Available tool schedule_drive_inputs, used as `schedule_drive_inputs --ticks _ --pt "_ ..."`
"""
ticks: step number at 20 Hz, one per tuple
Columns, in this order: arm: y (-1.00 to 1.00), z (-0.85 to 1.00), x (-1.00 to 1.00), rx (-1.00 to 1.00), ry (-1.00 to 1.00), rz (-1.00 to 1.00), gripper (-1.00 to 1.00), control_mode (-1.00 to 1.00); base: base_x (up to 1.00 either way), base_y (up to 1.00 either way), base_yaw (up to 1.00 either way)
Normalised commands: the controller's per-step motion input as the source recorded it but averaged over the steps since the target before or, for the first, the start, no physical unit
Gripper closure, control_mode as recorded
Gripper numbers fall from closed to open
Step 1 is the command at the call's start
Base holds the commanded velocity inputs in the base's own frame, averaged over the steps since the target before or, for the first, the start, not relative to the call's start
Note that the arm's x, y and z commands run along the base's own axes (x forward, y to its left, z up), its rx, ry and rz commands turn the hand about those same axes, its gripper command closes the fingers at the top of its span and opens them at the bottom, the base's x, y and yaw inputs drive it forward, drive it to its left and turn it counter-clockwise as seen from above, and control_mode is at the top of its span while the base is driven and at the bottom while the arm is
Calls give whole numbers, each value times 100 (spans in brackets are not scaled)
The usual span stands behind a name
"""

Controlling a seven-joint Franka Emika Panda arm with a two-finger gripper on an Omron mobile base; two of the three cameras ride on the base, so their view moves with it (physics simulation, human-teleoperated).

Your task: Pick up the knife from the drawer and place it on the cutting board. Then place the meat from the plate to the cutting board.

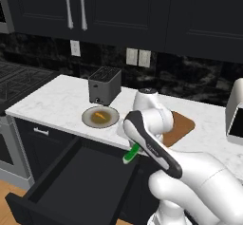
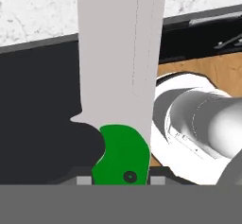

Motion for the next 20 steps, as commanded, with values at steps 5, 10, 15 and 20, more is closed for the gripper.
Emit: schedule_drive_inputs --ticks 5,10,15,20 --pt "-100 11 43 0 0 -13 100 -100 0 0 0" --pt "-95 0 64 0 9 -14 100 -100 0 0 0" --pt "-67 -1 96 1 12 -6 100 -100 0 0 0" --pt "-42 -24 98 0 8 0 100 -100 0 0 0"
